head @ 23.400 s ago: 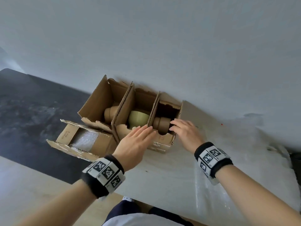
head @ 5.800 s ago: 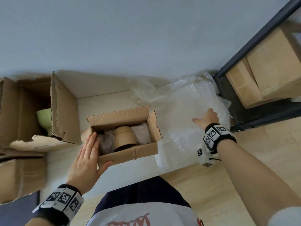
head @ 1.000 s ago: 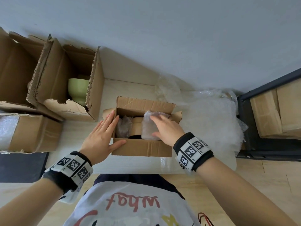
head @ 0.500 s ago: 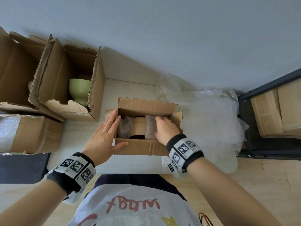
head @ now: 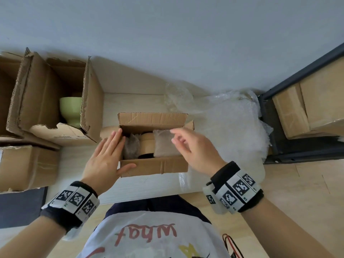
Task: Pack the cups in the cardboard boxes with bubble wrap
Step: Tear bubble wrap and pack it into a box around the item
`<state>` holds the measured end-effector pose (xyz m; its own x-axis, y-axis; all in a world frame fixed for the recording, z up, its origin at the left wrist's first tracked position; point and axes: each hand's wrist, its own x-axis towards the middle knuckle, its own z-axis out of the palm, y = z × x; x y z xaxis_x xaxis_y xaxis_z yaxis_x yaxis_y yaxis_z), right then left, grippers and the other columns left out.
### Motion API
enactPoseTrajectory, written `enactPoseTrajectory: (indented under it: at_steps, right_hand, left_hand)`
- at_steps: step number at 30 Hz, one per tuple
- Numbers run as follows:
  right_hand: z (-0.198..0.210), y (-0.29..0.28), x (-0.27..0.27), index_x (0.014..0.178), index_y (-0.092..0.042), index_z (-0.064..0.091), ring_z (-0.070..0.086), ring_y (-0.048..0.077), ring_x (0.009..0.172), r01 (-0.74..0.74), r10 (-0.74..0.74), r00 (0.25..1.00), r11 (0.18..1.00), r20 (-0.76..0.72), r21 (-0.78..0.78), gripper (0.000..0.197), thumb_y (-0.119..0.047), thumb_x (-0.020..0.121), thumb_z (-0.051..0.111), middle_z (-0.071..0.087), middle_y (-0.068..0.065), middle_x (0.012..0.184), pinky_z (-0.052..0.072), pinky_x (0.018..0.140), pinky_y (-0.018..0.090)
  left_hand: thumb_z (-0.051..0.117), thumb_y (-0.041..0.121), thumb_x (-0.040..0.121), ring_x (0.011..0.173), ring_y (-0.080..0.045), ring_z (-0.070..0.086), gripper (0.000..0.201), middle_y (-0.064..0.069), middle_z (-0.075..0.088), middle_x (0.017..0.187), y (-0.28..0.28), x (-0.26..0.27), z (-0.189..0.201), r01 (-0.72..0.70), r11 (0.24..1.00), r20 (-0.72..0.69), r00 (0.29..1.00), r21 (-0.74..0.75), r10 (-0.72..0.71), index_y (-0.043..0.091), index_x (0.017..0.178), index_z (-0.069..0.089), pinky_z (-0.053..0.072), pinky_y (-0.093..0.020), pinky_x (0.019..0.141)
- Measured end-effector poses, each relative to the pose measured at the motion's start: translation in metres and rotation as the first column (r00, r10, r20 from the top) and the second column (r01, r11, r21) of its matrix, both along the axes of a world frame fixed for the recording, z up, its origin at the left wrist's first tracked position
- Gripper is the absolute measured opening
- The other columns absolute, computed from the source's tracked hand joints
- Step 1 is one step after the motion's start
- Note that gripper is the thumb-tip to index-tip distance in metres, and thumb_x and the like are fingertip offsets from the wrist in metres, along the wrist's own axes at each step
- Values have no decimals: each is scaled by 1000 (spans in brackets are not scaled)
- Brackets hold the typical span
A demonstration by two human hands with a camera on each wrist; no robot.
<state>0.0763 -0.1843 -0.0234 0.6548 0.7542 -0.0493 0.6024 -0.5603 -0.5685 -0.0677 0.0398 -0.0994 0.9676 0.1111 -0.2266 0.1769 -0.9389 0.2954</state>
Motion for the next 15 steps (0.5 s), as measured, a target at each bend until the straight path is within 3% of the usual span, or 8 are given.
enactPoseTrajectory:
  at_steps: [2,4,5,7,9,10,13,15]
  right_hand:
    - [4,-28,9,112,-10,60,52,7,61,96,-118,970,989,212,112,29,-28,97,43,58,-6,76,44,50,19]
    - [-4,-58,20,105,-9,61,53,10,61,212,-224,929,975,295,70,20,-22,96,48,57,-6,75,42,49,21]
    - [-13,-72,25,107,-8,60,59,14,70,274,-258,924,961,282,-19,18,-19,95,51,61,-2,84,45,54,25]
    - [-42,-98,35,123,-9,53,57,20,104,346,-307,937,888,169,-302,31,-21,95,53,58,5,116,51,77,33]
    - [-71,-116,38,140,-11,40,39,23,131,318,-376,927,791,-5,-523,52,-28,94,56,37,7,145,41,102,38]
    - [-84,-120,37,144,-12,34,30,23,137,296,-413,907,758,-77,-581,60,-32,93,57,25,8,153,34,108,39]
    - [-115,-120,25,149,-16,23,17,25,144,267,-445,887,713,-123,-649,73,-36,90,61,1,6,159,29,112,40]
    - [-128,-118,18,149,-16,20,17,25,144,298,-422,906,696,-37,-654,74,-32,89,62,-3,8,159,32,109,39]
  left_hand:
    - [19,64,87,141,-25,20,86,-14,23,153,-1,0,3,72,993,-30,997,93,-70,-1,137,43,14,-46,116]
    - [16,63,90,140,-27,25,85,-16,28,151,-1,-1,4,95,989,-48,995,113,-90,-3,136,45,14,-47,116]
    - [14,64,91,140,-29,27,87,-17,28,151,-1,-1,4,98,990,-47,995,102,-94,-4,136,44,17,-47,115]
    - [13,66,90,140,-30,27,89,-18,28,151,0,-1,3,102,992,-46,994,73,-98,-4,136,44,22,-45,114]
    - [16,66,89,141,-29,24,88,-18,26,152,1,-1,2,108,992,-56,993,68,-105,-4,136,44,22,-44,114]
    - [18,65,88,141,-28,23,87,-17,24,153,1,-1,2,110,991,-63,992,73,-106,-3,136,44,21,-43,114]
    - [18,65,86,142,-26,18,88,-16,20,154,1,-2,3,105,990,-65,993,92,-99,-1,137,44,21,-43,114]
    - [13,70,85,143,-23,14,92,-12,15,155,1,-2,4,91,991,-59,995,93,-86,2,139,42,18,-42,114]
